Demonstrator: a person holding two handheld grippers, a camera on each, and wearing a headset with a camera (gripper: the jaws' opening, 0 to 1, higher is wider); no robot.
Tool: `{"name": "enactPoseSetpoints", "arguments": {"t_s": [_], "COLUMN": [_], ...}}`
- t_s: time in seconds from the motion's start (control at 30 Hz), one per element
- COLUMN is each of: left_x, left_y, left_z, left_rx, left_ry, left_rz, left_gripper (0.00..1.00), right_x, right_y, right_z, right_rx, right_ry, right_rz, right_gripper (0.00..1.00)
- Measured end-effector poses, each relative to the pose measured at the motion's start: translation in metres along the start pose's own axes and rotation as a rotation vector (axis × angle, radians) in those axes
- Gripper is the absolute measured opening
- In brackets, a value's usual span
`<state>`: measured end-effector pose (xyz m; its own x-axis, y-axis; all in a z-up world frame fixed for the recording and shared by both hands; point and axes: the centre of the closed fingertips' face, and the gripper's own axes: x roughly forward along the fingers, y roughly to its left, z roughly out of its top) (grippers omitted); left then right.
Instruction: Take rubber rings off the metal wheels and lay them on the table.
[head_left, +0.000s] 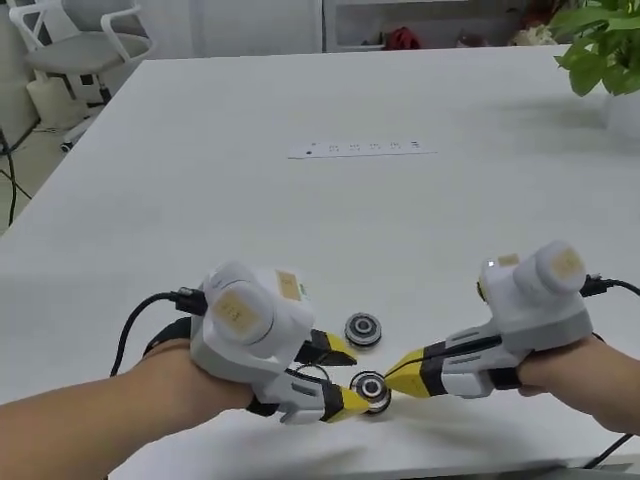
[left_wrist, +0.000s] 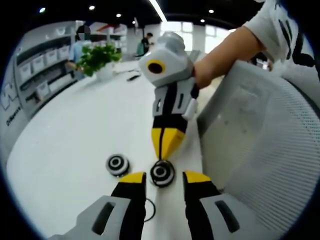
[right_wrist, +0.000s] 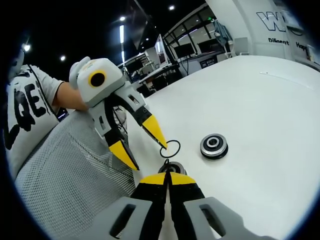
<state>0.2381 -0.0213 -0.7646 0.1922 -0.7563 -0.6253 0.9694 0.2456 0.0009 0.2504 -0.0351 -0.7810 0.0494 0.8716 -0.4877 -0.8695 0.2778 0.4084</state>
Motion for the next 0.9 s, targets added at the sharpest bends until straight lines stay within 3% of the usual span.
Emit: {"name": "enactPoseSetpoints", "arguments": {"t_s": [0.53, 0.9], "left_x": [-0.028, -0.05], "left_y": [0.008, 0.019], "left_z": [-0.009, -0.017], "left_rx": [0.004, -0.021], "left_ry": [-0.013, -0.031], "left_rz": [0.046, 0.094], "left_gripper": [0.43, 0.49], "right_x": [-0.005, 0.002], "right_y": [0.008, 0.015], "right_z": [0.019, 0.029], "right_rx": [-0.022, -0.039], "right_ry": [-0.028, -0.026], "right_rz": [0.012, 0.032], "right_gripper": [0.0, 0.0]}}
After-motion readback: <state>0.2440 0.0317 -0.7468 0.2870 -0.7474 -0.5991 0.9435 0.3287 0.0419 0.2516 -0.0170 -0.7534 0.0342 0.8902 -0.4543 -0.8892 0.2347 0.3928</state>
